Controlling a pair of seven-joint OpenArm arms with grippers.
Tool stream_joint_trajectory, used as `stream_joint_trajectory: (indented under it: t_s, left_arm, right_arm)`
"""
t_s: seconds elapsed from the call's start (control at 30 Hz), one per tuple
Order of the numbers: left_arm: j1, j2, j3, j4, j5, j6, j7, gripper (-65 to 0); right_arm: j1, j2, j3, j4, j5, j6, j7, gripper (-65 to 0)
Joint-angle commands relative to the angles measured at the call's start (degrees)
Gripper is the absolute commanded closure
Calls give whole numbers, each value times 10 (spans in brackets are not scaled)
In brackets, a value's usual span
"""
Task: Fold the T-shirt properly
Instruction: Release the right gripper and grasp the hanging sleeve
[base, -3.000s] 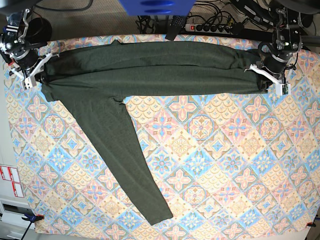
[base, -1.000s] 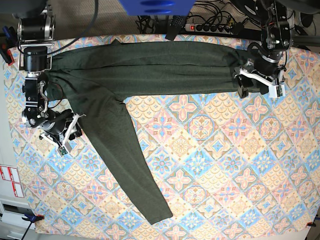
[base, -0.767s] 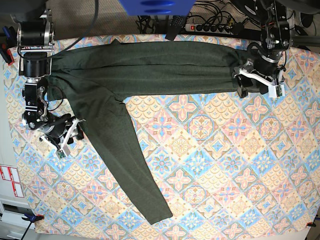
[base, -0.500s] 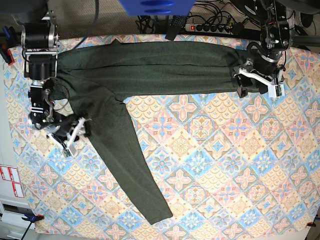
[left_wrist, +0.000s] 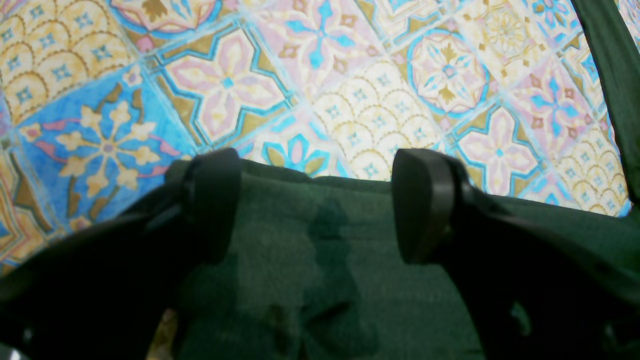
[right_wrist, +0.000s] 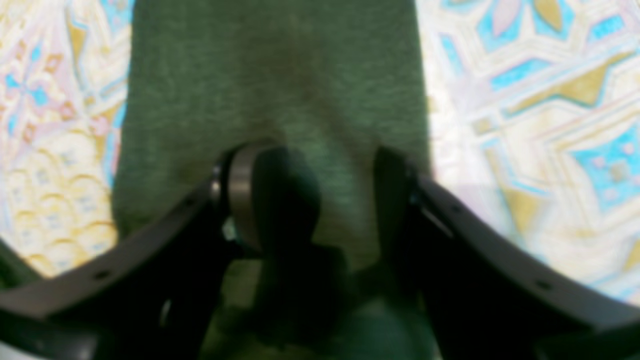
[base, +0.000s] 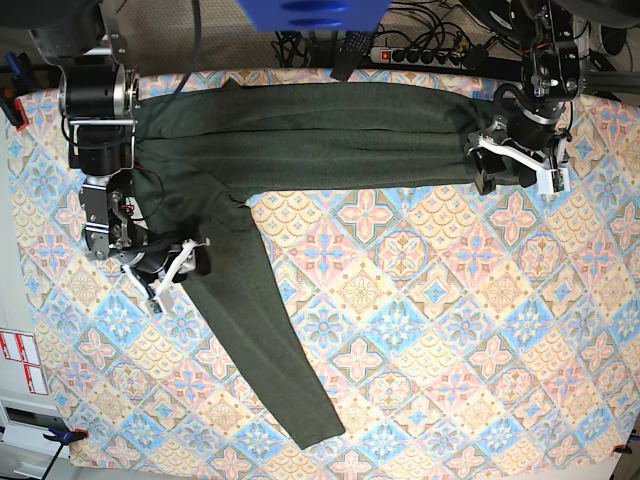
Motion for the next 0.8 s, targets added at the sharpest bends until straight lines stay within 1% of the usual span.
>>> stream_joint_trajectory:
  t_s: [0.0,0.47,0.6,0.77]
  left_arm:
    - [1,-5,-2,11,-3,-2,-11,-483]
    - [2,-5,-2,11,-3,-2,-11,-482]
    - [2,-5,-1,11,-3,-3,-11,-481]
    - [2,-5,-1,11,-3,-3,-11,-481]
  right_arm:
    - [18,15,4,7,8,0,20,-307]
    - [18,15,5,6,8,-1,27,-304]
    - [17,15,5,-1,8,-1,59,-303]
    - [17,15,5,-60,8,-1,89,-303]
